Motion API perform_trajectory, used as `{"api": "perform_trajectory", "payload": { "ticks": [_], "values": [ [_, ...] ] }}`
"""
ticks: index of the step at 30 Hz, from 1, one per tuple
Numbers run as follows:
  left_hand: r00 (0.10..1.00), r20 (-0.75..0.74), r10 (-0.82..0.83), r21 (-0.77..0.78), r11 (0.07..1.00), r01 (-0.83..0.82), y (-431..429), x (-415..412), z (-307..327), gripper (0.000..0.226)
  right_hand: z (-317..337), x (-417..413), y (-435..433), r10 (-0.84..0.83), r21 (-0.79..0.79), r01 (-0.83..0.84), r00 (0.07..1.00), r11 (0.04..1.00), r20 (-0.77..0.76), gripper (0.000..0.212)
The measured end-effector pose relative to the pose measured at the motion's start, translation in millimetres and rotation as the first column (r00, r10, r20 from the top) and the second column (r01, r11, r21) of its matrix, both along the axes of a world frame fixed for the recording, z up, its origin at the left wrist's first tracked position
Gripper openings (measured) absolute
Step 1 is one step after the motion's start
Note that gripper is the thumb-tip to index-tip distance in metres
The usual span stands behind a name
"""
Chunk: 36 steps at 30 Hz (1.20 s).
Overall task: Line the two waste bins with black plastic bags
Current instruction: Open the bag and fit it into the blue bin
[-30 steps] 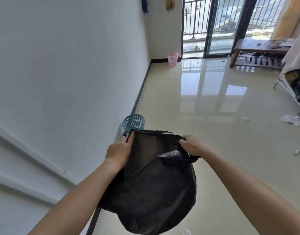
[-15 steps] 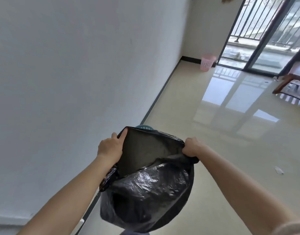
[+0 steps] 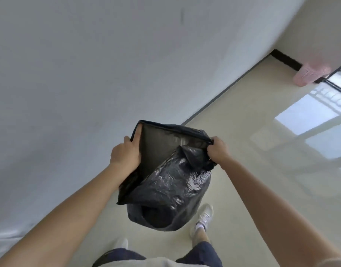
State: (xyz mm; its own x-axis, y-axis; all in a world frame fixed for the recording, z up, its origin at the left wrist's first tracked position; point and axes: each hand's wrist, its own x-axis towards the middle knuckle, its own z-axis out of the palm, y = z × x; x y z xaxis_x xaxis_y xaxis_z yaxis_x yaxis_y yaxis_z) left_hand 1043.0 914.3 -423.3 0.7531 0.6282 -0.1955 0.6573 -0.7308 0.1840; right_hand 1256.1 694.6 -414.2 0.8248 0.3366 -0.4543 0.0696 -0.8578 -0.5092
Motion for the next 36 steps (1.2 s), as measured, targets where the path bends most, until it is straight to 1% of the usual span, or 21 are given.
{"api": "perform_trajectory", "payload": {
  "ticks": [2, 4, 6, 9, 12, 15, 16, 18, 20, 22, 27, 30, 32, 34, 36],
  "values": [
    [0.988, 0.016, 0.151, -0.09, 0.985, -0.149, -11, 23, -29, 0.098, -34, 39, 23, 0.031, 0.087, -0.021, 0.993, 0.996, -0.111, 0.045],
    [0.96, 0.006, 0.279, -0.213, 0.939, -0.271, -24, 47, -59, 0.106, -72, 70, 43, 0.091, 0.161, -0.051, 0.964, 0.986, -0.251, 0.043],
    [0.922, 0.018, 0.387, -0.3, 0.882, -0.364, -35, 66, -88, 0.112, -107, 90, 59, 0.167, 0.217, -0.094, 0.922, 0.972, -0.349, 0.039],
    [0.857, 0.043, 0.513, -0.307, 0.823, -0.477, -45, 95, -141, 0.114, -166, 121, 79, 0.212, 0.291, -0.101, 0.9, 0.951, -0.381, 0.037],
    [0.837, 0.097, 0.539, -0.225, 0.831, -0.509, -40, 115, -190, 0.104, -210, 145, 90, 0.191, 0.361, -0.061, 0.922, 0.931, -0.337, 0.049],
    [0.806, 0.251, 0.537, -0.162, 0.844, -0.512, -29, 135, -231, 0.09, -246, 165, 99, 0.16, 0.463, -0.031, 0.957, 0.886, -0.243, 0.062],
    [0.794, 0.305, 0.527, -0.147, 0.849, -0.507, -27, 140, -244, 0.086, -258, 169, 100, 0.142, 0.487, -0.018, 0.965, 0.873, -0.219, 0.063],
    [0.766, 0.402, 0.501, -0.128, 0.859, -0.495, -24, 147, -270, 0.079, -281, 172, 103, 0.107, 0.545, 0.014, 0.976, 0.838, -0.19, 0.056],
    [0.733, 0.468, 0.493, -0.134, 0.86, -0.493, -27, 149, -296, 0.075, -306, 168, 102, 0.089, 0.585, 0.025, 0.982, 0.811, -0.166, 0.049],
    [0.699, 0.509, 0.502, -0.164, 0.854, -0.494, -35, 143, -329, 0.075, -336, 159, 99, 0.085, 0.585, 0.021, 0.985, 0.811, -0.152, 0.046],
    [0.644, 0.522, 0.56, -0.282, 0.825, -0.489, -52, 125, -422, 0.078, -422, 140, 83, 0.141, 0.543, -0.08, 0.987, 0.836, -0.073, 0.046],
    [0.596, 0.545, 0.59, -0.342, 0.805, -0.484, -52, 128, -475, 0.08, -478, 141, 80, 0.231, 0.502, -0.193, 0.973, 0.843, -0.014, 0.048],
    [0.563, 0.568, 0.6, -0.361, 0.797, -0.485, -43, 139, -501, 0.084, -505, 149, 89, 0.299, 0.472, -0.266, 0.954, 0.84, 0.005, 0.054],
    [0.53, 0.618, 0.58, -0.349, 0.807, -0.476, -25, 156, -519, 0.087, -521, 159, 106, 0.341, 0.47, -0.316, 0.939, 0.824, 0.034, 0.064],
    [0.48, 0.703, 0.525, -0.337, 0.84, -0.425, -1, 178, -528, 0.087, -527, 168, 122, 0.365, 0.504, -0.374, 0.923, 0.779, 0.12, 0.07]
  ]
}}
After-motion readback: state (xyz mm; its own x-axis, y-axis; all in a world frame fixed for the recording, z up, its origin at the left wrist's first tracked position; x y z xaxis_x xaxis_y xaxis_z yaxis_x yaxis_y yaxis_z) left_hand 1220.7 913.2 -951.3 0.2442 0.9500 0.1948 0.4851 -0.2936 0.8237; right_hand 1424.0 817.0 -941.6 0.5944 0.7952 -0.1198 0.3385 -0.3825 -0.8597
